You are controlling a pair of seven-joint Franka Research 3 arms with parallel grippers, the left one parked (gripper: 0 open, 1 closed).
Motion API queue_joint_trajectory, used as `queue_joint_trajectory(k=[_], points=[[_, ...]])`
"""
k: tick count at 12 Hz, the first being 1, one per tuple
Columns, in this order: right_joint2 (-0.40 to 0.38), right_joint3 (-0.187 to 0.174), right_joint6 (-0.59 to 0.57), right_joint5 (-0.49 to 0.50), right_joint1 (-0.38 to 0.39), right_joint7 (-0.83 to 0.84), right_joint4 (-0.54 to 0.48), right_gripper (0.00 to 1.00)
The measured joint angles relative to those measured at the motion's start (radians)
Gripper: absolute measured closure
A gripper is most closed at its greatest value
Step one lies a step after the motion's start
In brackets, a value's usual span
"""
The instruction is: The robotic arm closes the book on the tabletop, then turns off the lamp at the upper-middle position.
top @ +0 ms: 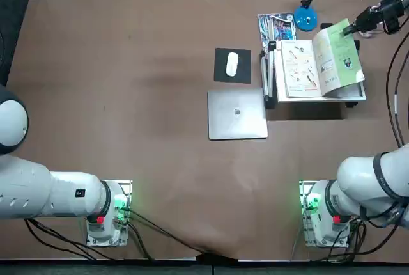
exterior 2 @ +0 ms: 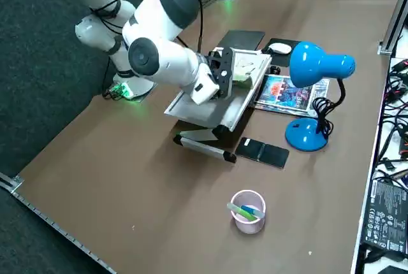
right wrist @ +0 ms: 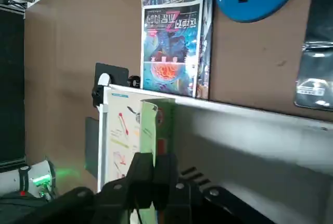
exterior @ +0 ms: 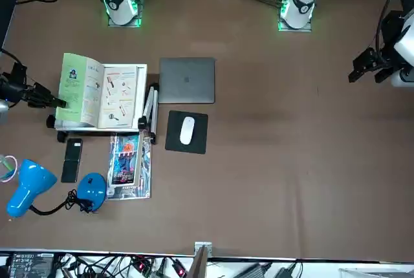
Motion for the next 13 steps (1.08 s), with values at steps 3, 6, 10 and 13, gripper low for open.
queue_joint_trajectory(k=[3, 6, 10, 13], points=[[-0.025, 0.001, 0.000, -0.001, 0.040, 0.072, 0.001, 0.98], [-0.074, 0.003, 0.029, -0.057, 0.120, 0.222, 0.002, 0.98], [-0.119, 0.005, 0.074, -0.164, 0.218, 0.377, 0.003, 0.98], [-0.130, 0.006, 0.106, -0.246, 0.276, 0.452, 0.003, 0.98]])
